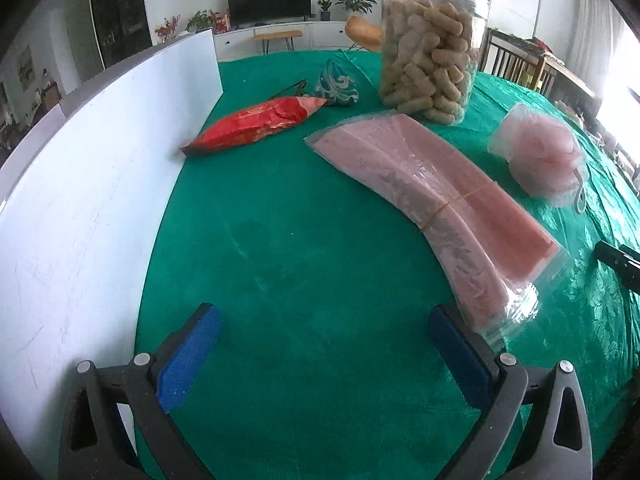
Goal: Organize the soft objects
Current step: 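Lower the left gripper onto the red snack packet and close on it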
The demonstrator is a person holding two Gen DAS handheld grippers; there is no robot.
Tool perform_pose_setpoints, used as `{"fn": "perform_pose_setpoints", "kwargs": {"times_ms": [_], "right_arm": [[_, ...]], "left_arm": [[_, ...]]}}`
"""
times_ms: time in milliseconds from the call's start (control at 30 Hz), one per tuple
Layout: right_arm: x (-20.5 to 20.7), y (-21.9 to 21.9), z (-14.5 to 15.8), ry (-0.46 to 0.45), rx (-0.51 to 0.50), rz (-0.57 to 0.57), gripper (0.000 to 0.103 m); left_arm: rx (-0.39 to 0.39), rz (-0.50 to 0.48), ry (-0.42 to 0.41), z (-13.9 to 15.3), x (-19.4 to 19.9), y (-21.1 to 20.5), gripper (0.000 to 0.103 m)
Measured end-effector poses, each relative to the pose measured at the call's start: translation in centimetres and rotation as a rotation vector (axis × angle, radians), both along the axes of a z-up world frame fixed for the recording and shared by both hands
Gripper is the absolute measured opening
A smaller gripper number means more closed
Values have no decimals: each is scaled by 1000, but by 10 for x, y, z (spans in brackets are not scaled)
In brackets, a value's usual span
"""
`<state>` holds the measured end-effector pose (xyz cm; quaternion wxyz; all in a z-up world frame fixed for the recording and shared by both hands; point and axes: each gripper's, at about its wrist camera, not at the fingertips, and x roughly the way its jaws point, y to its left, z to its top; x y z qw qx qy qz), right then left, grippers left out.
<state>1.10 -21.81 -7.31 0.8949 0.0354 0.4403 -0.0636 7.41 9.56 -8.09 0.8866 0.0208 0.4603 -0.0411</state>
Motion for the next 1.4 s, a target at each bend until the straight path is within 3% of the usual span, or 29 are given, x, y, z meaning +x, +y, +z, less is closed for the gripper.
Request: {"fn": "perform_pose_setpoints", "kwargs": {"times_ms": [500,567,733,833,900,967,1133,1400], "right_arm": [[0,0,0,-1,1,0,83],[0,0,0,0,1,0,84],[0,0,0,0,1,0,84],[0,0,0,-1,2,-1,84],[0,0,0,-1,2,-1,84],[0,0,0,-1,2,-1,84],[0,0,0,-1,3,-1,84],[0,0,0,-1,3,-1,84]], "left_arm": [[8,-1,31,1,1,0,103],[-1,-2,36,8,-3,0,103],[-69,-41,-15,57,-1,-7,103],[-109,-63,-9,83,23,-8,103],[-165,-81,62,88,52,-2,103],[-174,-69,102,88,74,3,103],[-47,-90,102,81,136,1,103],[-93,-96,150,47,204,9,103]]}}
